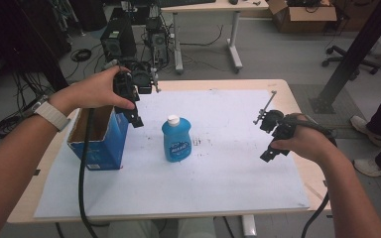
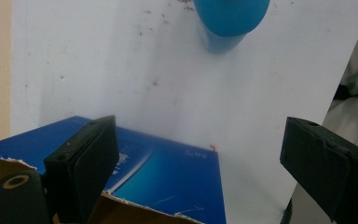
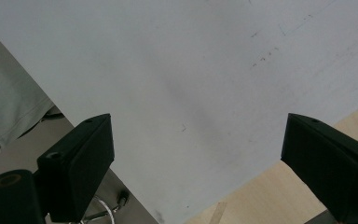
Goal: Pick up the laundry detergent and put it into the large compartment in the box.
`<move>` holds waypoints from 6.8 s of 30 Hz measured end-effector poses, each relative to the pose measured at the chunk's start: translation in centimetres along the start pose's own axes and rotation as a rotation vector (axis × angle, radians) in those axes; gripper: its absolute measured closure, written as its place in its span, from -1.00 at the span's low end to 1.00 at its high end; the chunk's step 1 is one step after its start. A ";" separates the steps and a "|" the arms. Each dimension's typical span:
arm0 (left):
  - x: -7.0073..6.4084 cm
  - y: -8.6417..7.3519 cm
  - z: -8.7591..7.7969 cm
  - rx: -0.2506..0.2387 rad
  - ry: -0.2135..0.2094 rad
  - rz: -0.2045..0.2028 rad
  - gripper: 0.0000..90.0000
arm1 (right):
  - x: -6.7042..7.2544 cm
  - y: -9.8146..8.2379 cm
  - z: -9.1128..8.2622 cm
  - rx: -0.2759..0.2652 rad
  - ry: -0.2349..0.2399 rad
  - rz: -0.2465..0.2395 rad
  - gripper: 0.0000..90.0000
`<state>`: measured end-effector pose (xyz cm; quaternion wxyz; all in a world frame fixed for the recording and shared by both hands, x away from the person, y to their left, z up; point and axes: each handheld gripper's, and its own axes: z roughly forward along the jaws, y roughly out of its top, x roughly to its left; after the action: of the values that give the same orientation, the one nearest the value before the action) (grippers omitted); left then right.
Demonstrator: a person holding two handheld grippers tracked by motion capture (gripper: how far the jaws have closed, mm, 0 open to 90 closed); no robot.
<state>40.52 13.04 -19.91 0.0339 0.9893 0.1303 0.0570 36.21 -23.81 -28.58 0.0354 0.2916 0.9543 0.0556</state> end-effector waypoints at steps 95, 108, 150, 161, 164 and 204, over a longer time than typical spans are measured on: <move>-1.9 9.2 -2.1 0.025 0.022 -0.245 -0.85 | -0.1 -0.3 -0.2 -0.035 -0.008 -0.037 -0.79; -1.9 10.1 -0.3 0.039 0.025 -0.233 -0.85 | -0.3 -0.8 0.3 -0.038 0.000 -0.024 -0.79; -1.5 10.1 4.9 0.050 -0.027 -0.206 -0.84 | -0.6 -0.7 0.9 -0.042 0.006 -0.022 -0.79; -1.8 10.3 6.1 0.054 -0.025 -0.205 -0.84 | -0.6 -0.9 1.0 -0.042 0.007 -0.017 -0.79; -1.8 10.3 6.5 0.059 -0.023 -0.203 -0.84 | -0.6 -0.9 1.0 -0.044 0.007 -0.018 -0.79; -2.0 10.1 7.8 0.068 -0.025 -0.196 -0.51 | -0.6 -1.2 0.8 -0.045 0.007 -0.016 -0.79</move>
<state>42.17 2.36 -27.05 0.0073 0.9729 0.2280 0.0368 36.08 -25.09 -29.56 0.0393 0.2831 0.9551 0.0779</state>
